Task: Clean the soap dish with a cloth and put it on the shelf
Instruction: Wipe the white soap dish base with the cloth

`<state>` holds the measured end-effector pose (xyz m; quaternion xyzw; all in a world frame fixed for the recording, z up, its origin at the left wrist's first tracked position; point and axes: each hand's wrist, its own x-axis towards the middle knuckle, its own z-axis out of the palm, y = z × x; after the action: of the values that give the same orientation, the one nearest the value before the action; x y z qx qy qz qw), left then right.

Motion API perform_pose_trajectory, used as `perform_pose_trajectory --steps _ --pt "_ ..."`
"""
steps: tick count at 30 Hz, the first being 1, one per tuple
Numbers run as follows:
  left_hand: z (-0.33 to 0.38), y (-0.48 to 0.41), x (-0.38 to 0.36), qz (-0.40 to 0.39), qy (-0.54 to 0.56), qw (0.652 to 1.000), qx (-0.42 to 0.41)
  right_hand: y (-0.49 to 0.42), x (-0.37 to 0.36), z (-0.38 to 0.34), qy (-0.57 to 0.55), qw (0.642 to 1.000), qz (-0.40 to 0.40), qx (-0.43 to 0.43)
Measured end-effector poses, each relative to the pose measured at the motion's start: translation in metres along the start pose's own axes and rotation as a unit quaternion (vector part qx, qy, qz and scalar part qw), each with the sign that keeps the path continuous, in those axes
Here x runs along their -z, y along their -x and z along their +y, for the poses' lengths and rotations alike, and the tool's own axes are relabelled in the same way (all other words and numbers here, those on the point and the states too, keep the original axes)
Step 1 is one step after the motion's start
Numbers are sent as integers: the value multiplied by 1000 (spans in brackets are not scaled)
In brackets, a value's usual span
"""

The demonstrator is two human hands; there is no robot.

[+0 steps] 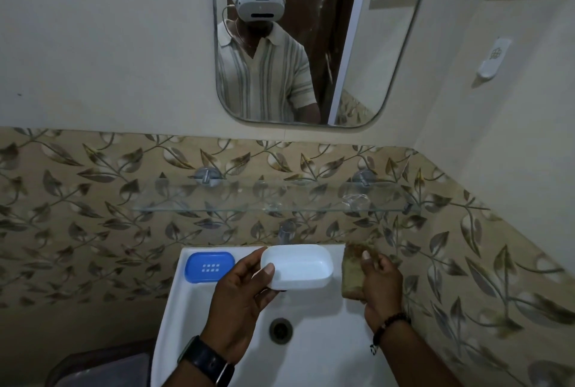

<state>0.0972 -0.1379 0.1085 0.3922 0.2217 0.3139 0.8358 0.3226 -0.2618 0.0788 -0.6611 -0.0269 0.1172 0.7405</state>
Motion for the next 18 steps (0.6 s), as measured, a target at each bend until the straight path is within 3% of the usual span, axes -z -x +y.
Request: perform_pose_trajectory --steps 5,11,18 --pt "-4 -3 -1 11 16 1000 -5 -36 -2 1 17 1000 2 -13" --pt "-12 -4 1 29 29 999 -7 -80 -9 -3 136 990 41 25" --pt "-13 -4 -5 45 19 999 -16 -119 -19 9 180 983 -8 26"
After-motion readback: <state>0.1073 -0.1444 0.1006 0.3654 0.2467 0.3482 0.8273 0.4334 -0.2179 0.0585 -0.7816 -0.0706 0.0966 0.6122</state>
